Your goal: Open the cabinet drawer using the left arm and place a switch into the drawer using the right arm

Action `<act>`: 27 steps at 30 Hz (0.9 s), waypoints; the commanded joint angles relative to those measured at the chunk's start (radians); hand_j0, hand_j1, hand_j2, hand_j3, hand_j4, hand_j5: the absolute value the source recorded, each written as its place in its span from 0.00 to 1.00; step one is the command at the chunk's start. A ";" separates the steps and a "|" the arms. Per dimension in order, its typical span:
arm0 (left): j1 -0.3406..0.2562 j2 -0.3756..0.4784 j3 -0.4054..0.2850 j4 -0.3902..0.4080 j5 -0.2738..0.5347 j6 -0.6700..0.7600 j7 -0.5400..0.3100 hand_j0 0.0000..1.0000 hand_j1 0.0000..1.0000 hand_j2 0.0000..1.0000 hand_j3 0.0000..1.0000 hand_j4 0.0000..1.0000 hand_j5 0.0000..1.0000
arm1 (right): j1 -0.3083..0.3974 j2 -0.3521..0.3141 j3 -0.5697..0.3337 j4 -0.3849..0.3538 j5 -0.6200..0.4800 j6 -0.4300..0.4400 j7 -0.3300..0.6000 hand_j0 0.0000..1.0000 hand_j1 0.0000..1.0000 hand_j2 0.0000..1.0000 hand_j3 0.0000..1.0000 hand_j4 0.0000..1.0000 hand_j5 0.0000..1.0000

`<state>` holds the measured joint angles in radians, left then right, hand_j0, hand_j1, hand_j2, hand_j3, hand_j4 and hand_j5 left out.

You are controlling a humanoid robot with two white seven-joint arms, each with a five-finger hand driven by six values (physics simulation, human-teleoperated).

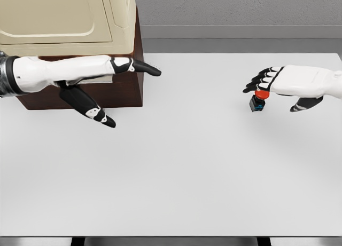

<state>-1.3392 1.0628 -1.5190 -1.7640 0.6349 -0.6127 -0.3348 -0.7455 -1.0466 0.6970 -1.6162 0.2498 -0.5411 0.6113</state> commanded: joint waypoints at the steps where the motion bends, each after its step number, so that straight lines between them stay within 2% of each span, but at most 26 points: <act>1: 0.000 -0.004 -0.013 0.000 0.023 0.002 0.000 1.00 1.00 1.00 1.00 1.00 1.00 | 0.000 -0.001 -0.001 0.001 -0.004 0.003 0.000 1.00 1.00 1.00 1.00 1.00 1.00; 4: 0.008 0.023 0.036 0.000 0.037 0.002 0.000 1.00 1.00 1.00 1.00 1.00 1.00 | 0.006 0.004 0.001 0.009 -0.004 0.006 0.000 1.00 1.00 1.00 1.00 1.00 1.00; 8: 0.006 0.034 0.033 0.000 0.042 0.002 0.011 1.00 1.00 1.00 1.00 1.00 1.00 | 0.002 0.008 0.003 0.058 -0.004 0.003 0.000 1.00 1.00 1.00 1.00 1.00 1.00; 9: 0.003 0.059 0.037 0.000 0.086 0.002 0.054 1.00 1.00 1.00 1.00 1.00 1.00 | 0.002 0.008 0.003 0.076 -0.006 0.001 0.000 1.00 1.00 1.00 1.00 1.00 1.00; 10: 0.003 0.060 0.036 0.000 0.086 0.002 0.050 1.00 1.00 1.00 1.00 1.00 1.00 | 0.005 0.010 0.003 0.079 -0.006 0.003 0.000 1.00 1.00 1.00 1.00 1.00 1.00; 14: 0.002 0.060 0.036 -0.002 0.086 0.002 0.060 1.00 1.00 1.00 1.00 1.00 1.00 | -0.005 0.056 0.001 0.162 -0.006 0.010 0.000 1.00 1.00 1.00 1.00 1.00 1.00; 15: 0.002 0.062 0.036 -0.002 0.086 0.002 0.057 1.00 1.00 1.00 1.00 1.00 1.00 | -0.005 0.071 -0.001 0.164 -0.003 0.010 0.000 1.00 1.00 1.00 1.00 1.00 1.00; 16: 0.002 0.063 0.033 -0.002 0.081 0.002 0.046 1.00 1.00 1.00 1.00 1.00 1.00 | -0.006 0.091 -0.001 0.168 0.002 0.012 0.000 1.00 1.00 1.00 1.00 1.00 1.00; 17: 0.000 0.071 0.033 -0.002 0.072 0.002 -0.001 1.00 1.00 1.00 1.00 1.00 1.00 | -0.018 0.108 -0.001 0.199 0.003 0.009 0.000 1.00 1.00 1.00 1.00 1.00 1.00; 18: -0.015 0.074 0.033 -0.002 0.071 0.002 -0.073 1.00 1.00 1.00 1.00 1.00 1.00 | -0.020 0.137 0.001 0.228 0.005 0.006 0.000 1.00 1.00 1.00 1.00 1.00 1.00; 19: -0.032 0.075 0.033 -0.002 0.039 0.002 -0.111 0.94 0.94 0.94 0.94 0.94 0.94 | -0.025 0.145 0.001 0.237 0.005 0.004 0.000 1.00 1.00 1.00 1.00 1.00 1.00; 22: -0.078 0.085 0.034 -0.002 -0.012 0.002 -0.276 0.93 0.93 0.93 0.93 0.93 0.93 | -0.026 0.169 0.003 0.239 0.023 0.003 0.000 1.00 1.00 1.00 1.00 1.00 1.00; 23: -0.094 0.085 0.036 -0.002 -0.032 0.002 -0.276 0.93 0.93 0.93 0.93 0.93 0.93 | -0.026 0.174 0.003 0.239 0.062 0.006 0.000 1.00 1.00 1.00 1.00 1.00 1.00; 25: -0.120 0.091 0.036 -0.003 -0.035 0.002 -0.276 1.00 1.00 1.00 1.00 1.00 1.00 | -0.025 0.181 0.007 0.239 0.082 0.006 0.000 1.00 1.00 1.00 1.00 1.00 1.00; 27: -0.129 0.123 0.036 -0.002 -0.034 0.002 -0.276 1.00 1.00 1.00 1.00 1.00 1.00 | -0.025 0.186 0.013 0.239 0.112 0.007 0.000 1.00 1.00 1.00 1.00 1.00 1.00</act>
<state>-1.4696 1.1707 -1.4846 -1.7667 0.6031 -0.6135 -0.5908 -0.7700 -0.8684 0.7064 -1.3798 0.3387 -0.5368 0.6113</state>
